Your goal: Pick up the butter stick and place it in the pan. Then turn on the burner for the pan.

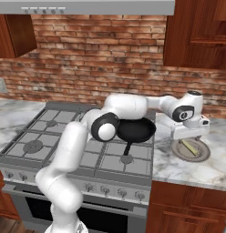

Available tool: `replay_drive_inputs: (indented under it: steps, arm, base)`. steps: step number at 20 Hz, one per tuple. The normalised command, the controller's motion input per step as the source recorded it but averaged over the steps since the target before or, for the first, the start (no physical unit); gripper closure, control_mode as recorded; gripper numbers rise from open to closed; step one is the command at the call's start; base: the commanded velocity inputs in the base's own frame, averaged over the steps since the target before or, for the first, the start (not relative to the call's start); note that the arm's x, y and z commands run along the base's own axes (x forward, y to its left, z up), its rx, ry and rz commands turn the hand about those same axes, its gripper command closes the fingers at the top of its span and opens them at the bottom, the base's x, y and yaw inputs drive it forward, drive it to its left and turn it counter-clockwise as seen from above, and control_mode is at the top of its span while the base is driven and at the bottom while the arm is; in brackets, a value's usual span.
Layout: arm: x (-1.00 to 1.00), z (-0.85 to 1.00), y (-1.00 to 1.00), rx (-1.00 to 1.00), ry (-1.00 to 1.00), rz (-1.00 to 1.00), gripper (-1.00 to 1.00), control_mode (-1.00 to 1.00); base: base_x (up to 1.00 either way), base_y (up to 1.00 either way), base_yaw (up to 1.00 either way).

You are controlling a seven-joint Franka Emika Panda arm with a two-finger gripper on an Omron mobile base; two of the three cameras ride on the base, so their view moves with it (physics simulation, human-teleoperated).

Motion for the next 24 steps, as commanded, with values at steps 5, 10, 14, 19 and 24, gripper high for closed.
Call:
replay_drive_inputs:
  steps: [5,10,14,19,24]
  arm:
    - [0.15,-0.12,-0.25,0.0,0.0,0.01,-1.0,-1.0]
    - [0.13,-0.12,-0.17,0.0,0.0,0.01,-1.0,-1.0]
    - [0.08,-0.12,-0.02,0.0,0.02,0.0,-1.0,-1.0]
    - [0.11,-0.13,0.0,0.0,0.02,0.0,-1.0,-1.0]
    - [0.07,-0.09,0.0,0.0,0.04,0.0,-1.0,-1.0]
  base:
    - [0.0,0.0,0.0]
    - [0.0,0.0,0.0]
    - [0.0,0.0,0.0]
    - [0.0,0.0,0.0]
    - [0.0,0.0,0.0]
